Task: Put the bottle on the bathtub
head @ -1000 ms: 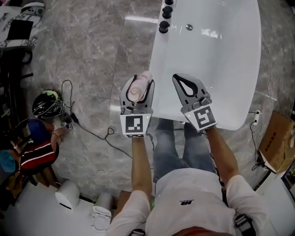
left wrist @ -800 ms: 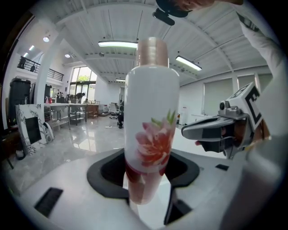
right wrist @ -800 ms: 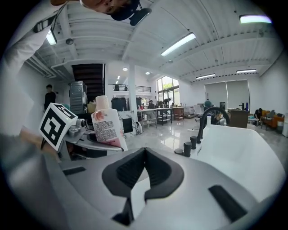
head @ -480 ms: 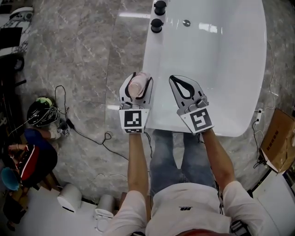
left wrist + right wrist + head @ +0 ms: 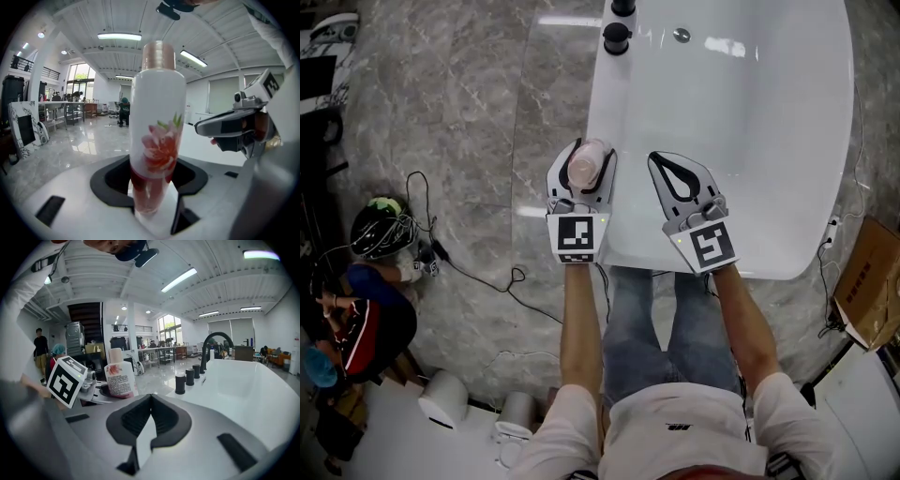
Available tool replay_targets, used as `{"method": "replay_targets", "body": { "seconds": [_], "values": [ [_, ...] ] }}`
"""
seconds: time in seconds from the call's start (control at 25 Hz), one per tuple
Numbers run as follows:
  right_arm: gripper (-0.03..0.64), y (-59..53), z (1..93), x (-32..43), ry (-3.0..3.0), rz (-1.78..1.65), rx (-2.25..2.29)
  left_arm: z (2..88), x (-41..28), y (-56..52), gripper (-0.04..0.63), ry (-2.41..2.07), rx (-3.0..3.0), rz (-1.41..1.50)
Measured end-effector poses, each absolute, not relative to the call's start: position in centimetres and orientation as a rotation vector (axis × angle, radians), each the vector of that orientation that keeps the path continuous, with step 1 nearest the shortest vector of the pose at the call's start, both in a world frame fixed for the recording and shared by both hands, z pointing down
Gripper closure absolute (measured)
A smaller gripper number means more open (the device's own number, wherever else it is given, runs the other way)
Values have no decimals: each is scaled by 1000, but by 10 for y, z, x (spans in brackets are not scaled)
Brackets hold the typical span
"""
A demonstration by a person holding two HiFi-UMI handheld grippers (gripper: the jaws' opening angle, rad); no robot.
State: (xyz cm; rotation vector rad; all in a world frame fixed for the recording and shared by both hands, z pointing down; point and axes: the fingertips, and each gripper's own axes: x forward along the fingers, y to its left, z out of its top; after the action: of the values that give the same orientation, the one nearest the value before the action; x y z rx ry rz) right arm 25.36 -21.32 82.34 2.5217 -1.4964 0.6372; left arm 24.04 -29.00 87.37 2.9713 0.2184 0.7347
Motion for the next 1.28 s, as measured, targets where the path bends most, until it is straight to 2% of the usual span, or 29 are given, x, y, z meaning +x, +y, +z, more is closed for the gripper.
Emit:
{"method": "replay_targets", "body": {
  "seconds": [0.28, 0.36, 0.56, 0.84, 1.28],
  "values": [
    [624, -215, 827, 249, -1501, 643, 2517, 874, 245, -288, 350, 209, 2963, 693],
    [623, -215, 827, 249, -1505, 647, 2510, 875, 248, -288, 316, 203, 2963, 690],
    [624, -215, 825, 249, -1507, 641, 2507, 876, 248, -290, 278, 198, 2961, 707],
    [624, -211, 817, 242, -1513, 651, 2493, 872, 229, -294, 270, 152, 2950, 732],
    [624, -206, 729, 226, -1573, 554, 2500, 769, 176, -298, 272, 59, 2972, 644]
  ]
}}
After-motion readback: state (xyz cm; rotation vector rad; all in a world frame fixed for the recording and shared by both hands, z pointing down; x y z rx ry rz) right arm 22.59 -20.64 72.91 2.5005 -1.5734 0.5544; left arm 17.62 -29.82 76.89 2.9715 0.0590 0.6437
